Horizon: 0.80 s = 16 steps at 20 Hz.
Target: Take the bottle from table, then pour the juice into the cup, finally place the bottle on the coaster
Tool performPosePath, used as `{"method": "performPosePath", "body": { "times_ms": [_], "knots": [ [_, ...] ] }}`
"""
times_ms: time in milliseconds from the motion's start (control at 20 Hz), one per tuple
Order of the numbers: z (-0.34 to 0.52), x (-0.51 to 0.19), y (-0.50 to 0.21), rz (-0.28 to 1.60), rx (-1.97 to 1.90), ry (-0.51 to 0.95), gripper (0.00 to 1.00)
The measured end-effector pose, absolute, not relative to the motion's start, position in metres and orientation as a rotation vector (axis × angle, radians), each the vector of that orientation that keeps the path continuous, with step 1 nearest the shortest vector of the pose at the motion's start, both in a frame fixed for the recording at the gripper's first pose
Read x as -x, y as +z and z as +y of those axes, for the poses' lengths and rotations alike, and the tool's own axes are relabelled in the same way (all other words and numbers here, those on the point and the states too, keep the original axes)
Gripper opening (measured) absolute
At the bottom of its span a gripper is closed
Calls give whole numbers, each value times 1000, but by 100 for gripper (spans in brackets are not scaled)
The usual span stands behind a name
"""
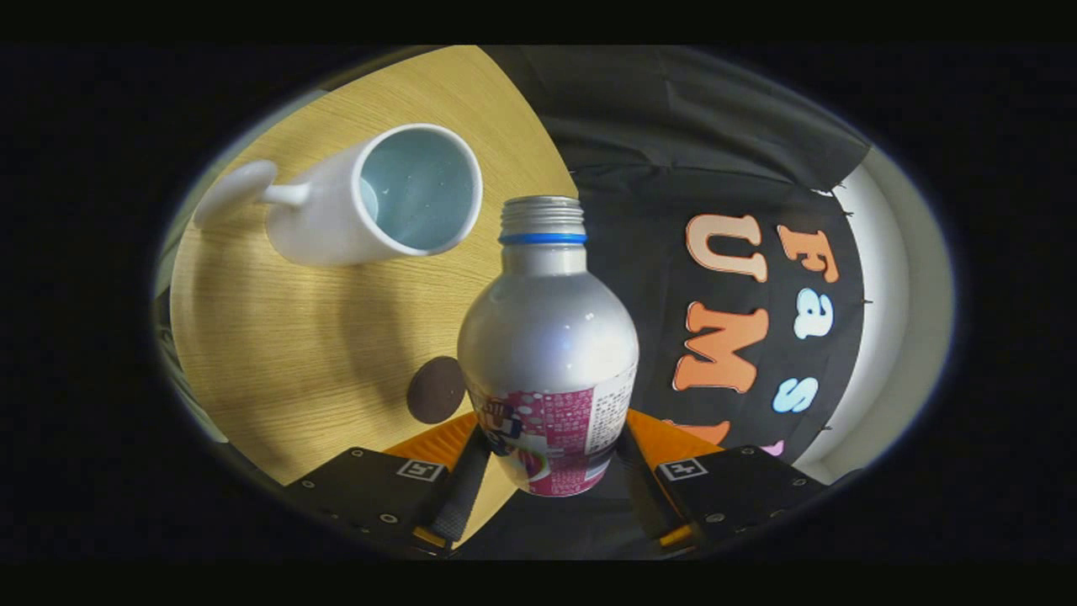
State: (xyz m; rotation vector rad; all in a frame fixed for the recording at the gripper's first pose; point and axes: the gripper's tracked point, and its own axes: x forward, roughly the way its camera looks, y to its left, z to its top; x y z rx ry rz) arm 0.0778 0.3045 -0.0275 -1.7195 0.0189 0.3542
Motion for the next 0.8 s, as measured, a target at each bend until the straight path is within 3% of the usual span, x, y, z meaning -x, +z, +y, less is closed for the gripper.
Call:
{"method": "performPosePath", "body": {
  "times_ms": [800],
  "knots": [
    [311, -76, -14, 6, 1858, 368, 77]
  ]
}}
